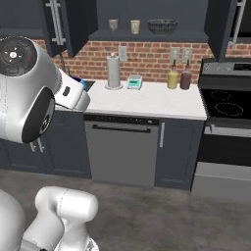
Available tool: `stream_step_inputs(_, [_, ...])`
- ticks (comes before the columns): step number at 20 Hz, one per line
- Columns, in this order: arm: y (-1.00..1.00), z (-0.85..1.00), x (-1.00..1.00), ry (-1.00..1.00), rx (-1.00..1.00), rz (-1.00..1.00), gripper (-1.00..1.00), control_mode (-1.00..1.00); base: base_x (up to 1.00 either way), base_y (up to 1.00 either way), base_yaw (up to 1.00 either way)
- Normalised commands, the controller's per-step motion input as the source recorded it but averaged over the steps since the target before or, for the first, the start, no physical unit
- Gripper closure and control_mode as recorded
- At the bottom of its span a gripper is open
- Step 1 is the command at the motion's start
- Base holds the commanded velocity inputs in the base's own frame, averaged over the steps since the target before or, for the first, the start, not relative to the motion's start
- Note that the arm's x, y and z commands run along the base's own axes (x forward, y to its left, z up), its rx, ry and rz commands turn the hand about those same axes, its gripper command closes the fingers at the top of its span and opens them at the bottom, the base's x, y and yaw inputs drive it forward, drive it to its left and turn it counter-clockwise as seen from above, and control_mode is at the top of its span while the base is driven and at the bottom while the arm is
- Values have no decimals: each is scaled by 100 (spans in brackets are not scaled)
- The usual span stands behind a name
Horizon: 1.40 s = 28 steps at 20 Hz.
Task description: Gather all objects into one cabinet and sort the glasses and bowls to opposite sides.
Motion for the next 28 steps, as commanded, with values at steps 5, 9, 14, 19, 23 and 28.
stream_step_inputs(5, [0,0,0,0,0,0,100,100,47,-21,0])
stream_step_inputs(9, [0,0,0,0,0,0,100,100,48,-21,0])
stream_step_inputs(14, [0,0,0,0,0,0,100,100,47,-26,0])
stream_step_inputs(19, [0,0,0,0,0,0,100,100,48,-32,0])
stream_step_inputs(23, [0,0,0,0,0,0,100,100,51,-37,0])
stream_step_inputs(28, [0,0,0,0,0,0,100,100,59,-33,0])
